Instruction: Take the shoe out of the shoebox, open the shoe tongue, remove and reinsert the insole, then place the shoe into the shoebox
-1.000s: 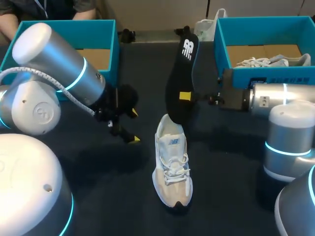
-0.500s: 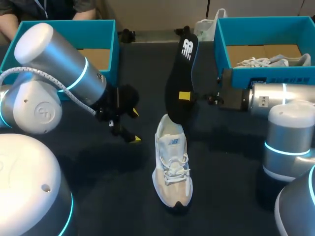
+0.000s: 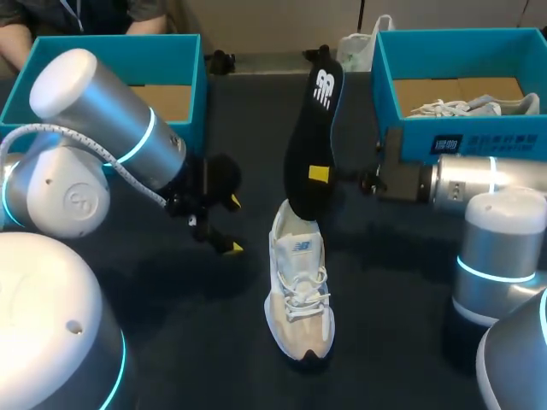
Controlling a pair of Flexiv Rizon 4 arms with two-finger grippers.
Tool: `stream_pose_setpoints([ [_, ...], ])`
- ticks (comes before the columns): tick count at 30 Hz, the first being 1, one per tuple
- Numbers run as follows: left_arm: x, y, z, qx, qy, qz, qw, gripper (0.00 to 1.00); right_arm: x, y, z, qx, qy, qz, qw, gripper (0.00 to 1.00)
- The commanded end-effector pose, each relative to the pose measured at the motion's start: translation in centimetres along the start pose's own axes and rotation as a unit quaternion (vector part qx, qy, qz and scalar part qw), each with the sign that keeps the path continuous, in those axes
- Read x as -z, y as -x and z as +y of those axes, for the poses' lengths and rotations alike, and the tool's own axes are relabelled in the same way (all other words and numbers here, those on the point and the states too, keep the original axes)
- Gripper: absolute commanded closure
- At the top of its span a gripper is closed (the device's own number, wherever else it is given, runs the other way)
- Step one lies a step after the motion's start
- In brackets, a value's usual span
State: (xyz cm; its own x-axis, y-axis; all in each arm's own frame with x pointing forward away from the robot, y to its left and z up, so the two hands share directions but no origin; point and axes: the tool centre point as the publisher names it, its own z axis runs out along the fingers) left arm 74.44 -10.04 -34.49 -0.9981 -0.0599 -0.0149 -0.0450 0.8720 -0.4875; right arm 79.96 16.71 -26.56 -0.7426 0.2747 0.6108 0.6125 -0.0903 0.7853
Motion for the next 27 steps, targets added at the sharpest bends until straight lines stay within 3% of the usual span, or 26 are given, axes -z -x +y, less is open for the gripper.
stream_pose_setpoints([
  [1, -1.6, 0.6, -1.0, -0.004, 0.008, 0.009, 1.0, 0.0, -0.2, -0.4, -0.3, 0.011, -0.01, 0.001, 1.0, 1.0],
  [19, -3.0, 0.2, -1.4, 0.001, 0.009, 0.037, 0.999, 0.0, -0.1, -0.9, -0.9, 0.029, -0.003, 0.019, 0.999, 1.0],
  [27, -3.3, -0.1, -1.5, -0.001, 0.013, 0.039, 0.999, 0.0, -2.3, -0.7, -1.3, 0.037, -0.018, 0.054, 0.998, 1.0],
])
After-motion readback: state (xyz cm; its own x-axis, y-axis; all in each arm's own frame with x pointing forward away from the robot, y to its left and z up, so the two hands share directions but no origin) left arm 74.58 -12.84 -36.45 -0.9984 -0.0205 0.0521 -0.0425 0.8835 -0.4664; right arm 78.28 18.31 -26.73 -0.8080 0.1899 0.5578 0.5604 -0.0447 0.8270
